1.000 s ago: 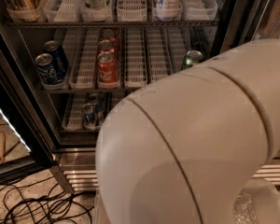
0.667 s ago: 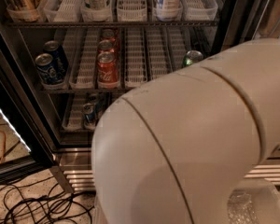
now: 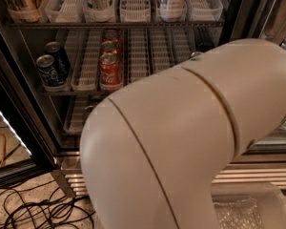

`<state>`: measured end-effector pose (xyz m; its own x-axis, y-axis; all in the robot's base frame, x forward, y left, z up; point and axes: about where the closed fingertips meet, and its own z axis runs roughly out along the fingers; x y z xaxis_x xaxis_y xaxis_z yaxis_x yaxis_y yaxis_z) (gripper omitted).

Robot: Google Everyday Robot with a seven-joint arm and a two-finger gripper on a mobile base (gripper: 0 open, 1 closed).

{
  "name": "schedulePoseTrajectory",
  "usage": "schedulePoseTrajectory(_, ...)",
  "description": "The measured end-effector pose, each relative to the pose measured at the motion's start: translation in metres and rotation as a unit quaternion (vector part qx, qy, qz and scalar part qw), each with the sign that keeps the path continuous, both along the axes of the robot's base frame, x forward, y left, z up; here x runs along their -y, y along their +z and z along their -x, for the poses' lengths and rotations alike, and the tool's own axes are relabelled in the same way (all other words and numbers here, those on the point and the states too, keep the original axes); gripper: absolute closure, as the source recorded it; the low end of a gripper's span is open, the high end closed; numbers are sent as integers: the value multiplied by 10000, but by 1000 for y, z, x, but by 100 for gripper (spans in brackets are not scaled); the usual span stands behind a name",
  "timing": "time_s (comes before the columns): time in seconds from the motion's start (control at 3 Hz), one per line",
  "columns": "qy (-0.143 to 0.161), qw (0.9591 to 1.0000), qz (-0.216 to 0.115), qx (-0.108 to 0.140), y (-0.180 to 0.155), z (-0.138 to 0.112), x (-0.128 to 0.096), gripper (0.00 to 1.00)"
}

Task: Pick water bottle from bottom shelf of fridge

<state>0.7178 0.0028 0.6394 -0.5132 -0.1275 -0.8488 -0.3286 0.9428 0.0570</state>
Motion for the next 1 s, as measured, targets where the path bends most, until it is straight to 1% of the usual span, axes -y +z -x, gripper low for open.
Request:
schedulePoseTrajectory(0.33, 15, 10000, 10, -32, -2, -3, -1, 48)
schedulePoseTrajectory(1.0, 15, 10000, 10, -32, -2, -3, -1, 94)
